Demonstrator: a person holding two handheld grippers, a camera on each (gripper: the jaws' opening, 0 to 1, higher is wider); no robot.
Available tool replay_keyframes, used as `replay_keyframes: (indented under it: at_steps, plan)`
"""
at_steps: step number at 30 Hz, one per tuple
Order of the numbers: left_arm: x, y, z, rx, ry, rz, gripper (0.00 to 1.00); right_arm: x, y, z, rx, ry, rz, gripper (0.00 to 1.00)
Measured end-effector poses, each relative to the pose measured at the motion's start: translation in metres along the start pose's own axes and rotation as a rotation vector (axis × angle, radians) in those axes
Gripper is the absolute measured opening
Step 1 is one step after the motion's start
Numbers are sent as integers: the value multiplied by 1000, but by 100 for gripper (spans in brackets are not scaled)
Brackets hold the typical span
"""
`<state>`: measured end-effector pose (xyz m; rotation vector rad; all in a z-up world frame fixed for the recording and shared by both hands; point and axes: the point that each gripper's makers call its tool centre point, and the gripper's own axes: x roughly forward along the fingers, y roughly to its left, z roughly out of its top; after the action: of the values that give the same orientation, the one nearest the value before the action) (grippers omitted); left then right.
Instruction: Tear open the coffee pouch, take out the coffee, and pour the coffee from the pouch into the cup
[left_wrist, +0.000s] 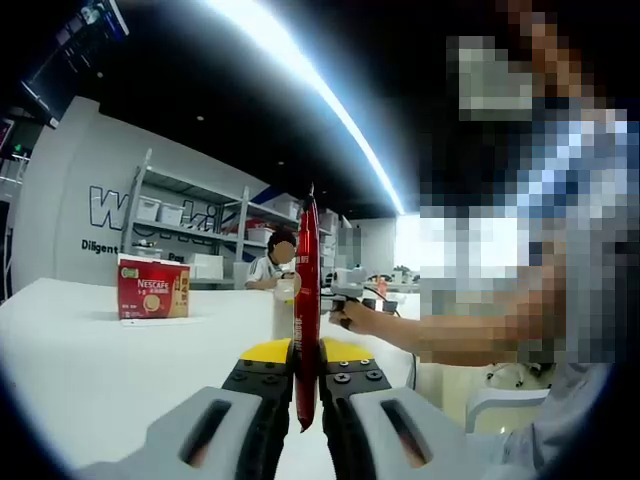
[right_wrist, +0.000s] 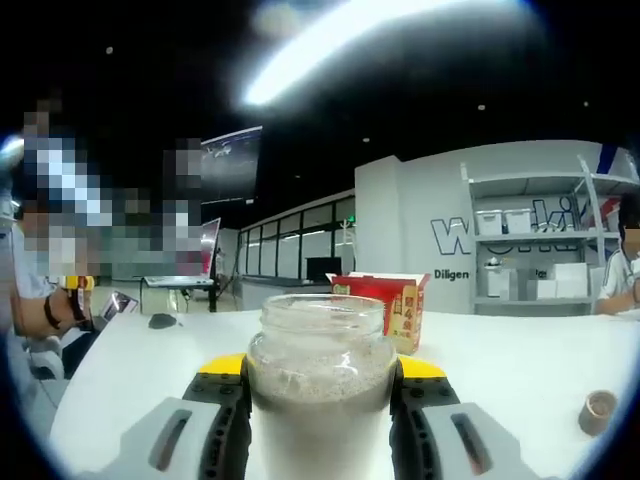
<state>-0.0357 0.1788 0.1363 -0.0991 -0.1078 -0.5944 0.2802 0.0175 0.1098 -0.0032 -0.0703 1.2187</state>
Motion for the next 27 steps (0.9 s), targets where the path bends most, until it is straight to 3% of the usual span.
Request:
replay_keyframes:
  at_steps: [27]
  plan:
    - [1,-6,3,18,7,-5,12,8,38,1,1,3,66,54]
